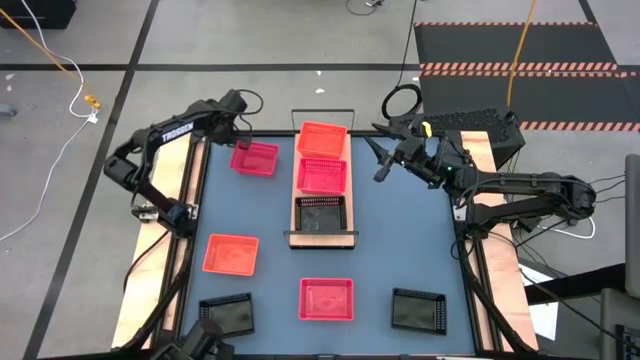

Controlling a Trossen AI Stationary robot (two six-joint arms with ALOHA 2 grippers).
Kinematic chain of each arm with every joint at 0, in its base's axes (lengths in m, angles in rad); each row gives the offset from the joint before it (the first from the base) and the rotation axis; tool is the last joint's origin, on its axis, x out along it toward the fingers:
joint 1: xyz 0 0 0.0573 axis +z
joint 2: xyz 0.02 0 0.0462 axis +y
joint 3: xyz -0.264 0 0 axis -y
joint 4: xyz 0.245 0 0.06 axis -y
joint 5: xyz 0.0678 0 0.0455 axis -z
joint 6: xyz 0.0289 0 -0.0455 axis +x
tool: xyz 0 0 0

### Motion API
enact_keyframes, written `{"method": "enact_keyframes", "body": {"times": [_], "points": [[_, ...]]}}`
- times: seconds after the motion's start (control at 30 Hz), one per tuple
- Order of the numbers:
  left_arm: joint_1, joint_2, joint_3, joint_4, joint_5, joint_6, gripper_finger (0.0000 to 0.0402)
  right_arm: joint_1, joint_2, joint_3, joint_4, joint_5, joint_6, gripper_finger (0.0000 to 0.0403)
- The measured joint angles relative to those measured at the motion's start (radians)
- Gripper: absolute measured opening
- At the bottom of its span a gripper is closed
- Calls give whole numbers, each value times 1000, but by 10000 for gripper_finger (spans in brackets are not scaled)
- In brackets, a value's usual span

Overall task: Stack baskets on shelf by color
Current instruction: Stack the top red bin on the red bin on the shelf

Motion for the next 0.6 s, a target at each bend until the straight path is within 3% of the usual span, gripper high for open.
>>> {"method": "enact_keyframes", "body": {"times": [0.2, 0.6], "points": [[-26, -19, 0, 27, 23, -9, 124, 0, 0, 0, 1, 0, 7, 160], [-61, 71, -1, 81, 49, 11, 124, 0, 0, 0, 0, 0, 11, 160]]}}
